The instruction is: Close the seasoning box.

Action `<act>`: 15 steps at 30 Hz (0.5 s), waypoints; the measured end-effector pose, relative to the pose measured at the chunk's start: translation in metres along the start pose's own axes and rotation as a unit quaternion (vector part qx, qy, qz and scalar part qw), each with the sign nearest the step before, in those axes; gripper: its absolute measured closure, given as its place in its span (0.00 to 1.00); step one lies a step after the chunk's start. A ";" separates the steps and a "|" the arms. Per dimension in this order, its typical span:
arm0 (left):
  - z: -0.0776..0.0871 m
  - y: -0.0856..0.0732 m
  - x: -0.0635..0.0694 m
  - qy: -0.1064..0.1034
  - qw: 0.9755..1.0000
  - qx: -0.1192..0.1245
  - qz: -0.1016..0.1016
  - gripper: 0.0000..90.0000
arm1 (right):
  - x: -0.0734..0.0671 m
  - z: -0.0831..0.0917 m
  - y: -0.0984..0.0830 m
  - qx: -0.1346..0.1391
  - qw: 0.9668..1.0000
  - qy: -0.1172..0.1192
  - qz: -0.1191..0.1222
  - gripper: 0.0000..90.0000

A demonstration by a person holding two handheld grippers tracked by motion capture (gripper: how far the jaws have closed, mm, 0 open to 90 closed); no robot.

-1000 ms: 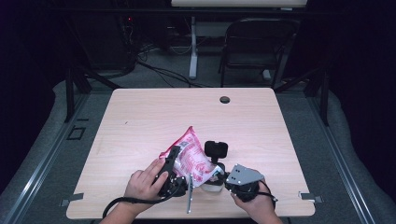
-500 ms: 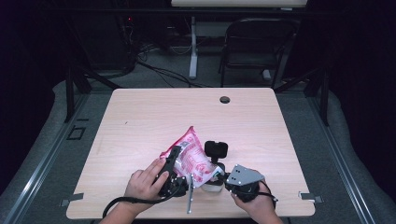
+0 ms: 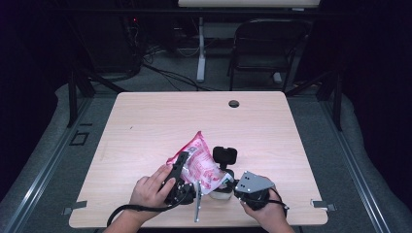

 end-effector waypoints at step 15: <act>0.001 0.001 -0.004 0.003 1.000 0.000 0.000 0.78 | 0.000 0.001 0.001 0.003 1.000 -0.004 0.001 1.00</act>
Point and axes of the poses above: each handheld gripper's, and its own axes: z roughly backward along the jaws, y roughly out of its top, x roughly to its right, the point moved 9 cm from there along -z, roughly forward along the jaws, and after that the axes turned 9 degrees about x, right-handed, at the moved point
